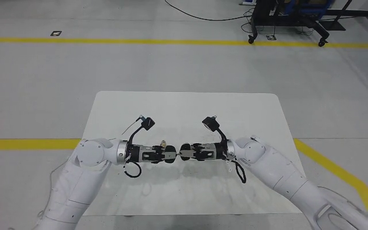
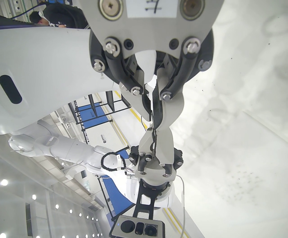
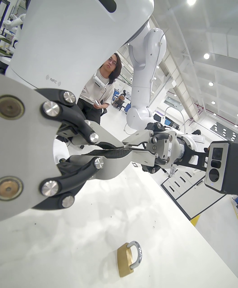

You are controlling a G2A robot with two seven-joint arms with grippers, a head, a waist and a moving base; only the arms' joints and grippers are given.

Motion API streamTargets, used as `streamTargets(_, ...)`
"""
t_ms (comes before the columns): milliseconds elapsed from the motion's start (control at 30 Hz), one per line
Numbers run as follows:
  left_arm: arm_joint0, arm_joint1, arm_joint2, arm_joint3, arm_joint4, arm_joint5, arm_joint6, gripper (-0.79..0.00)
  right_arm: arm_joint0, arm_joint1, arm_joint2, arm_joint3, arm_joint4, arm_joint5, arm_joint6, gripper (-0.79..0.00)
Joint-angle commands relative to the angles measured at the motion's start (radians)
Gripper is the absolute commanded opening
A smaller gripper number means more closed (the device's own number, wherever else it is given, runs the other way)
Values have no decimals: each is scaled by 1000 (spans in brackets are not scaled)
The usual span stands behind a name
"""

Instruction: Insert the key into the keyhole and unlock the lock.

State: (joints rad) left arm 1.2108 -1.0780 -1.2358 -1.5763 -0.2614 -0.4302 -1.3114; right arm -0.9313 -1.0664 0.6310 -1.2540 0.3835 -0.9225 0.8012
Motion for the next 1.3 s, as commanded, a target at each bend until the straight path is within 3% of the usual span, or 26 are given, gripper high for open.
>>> streamTargets(0, 1, 2, 1, -3, 7, -1, 7, -785, -2, -1, 6, -1, -1, -2, -2, -785)
streamTargets(33, 2, 3, 0, -3, 6, -3, 13, -785, -5, -2, 7, -3, 1, -3, -1, -486)
streamTargets(67, 2, 4, -4, -4, 3, -8, 21, -785, -6, -2, 9, -4, 2, -2, 1, 0)
streamTargets(367, 20, 17, -54, -4, -56, -30, 48, -785, -6, -2, 9, -4, 2, -2, 1, 0)
streamTargets(533, 31, 20, -52, -23, 41, -37, 116, -785, -6, -2, 9, -4, 2, -2, 1, 0)
streamTargets(667, 44, 21, -46, -39, 70, -37, 167, -785, -29, -3, 37, -22, -21, 25, -77, -12)
streamTargets(700, 46, 22, -45, -41, 71, -37, 172, -785, -34, -2, 44, -22, -24, 23, -88, -237)
streamTargets(733, 47, 22, -44, -43, 72, -37, 173, -785, -39, -2, 52, -23, -25, 22, -98, -397)
streamTargets(767, 48, 23, -41, -44, 66, -36, 172, -785, -43, -2, 57, -27, -21, 18, -105, -459)
streamTargets(867, 46, 25, -35, -44, 57, -33, 161, -785, -52, -2, 67, -37, -8, 16, -97, -554)
streamTargets(1067, 42, 27, -26, -42, 56, -31, 165, -785, -52, -7, 67, -44, -10, 56, -64, -573)
streamTargets(1267, 38, 31, -20, -40, 49, -30, 164, -785, -50, -13, 75, -38, -9, 61, -52, -680)
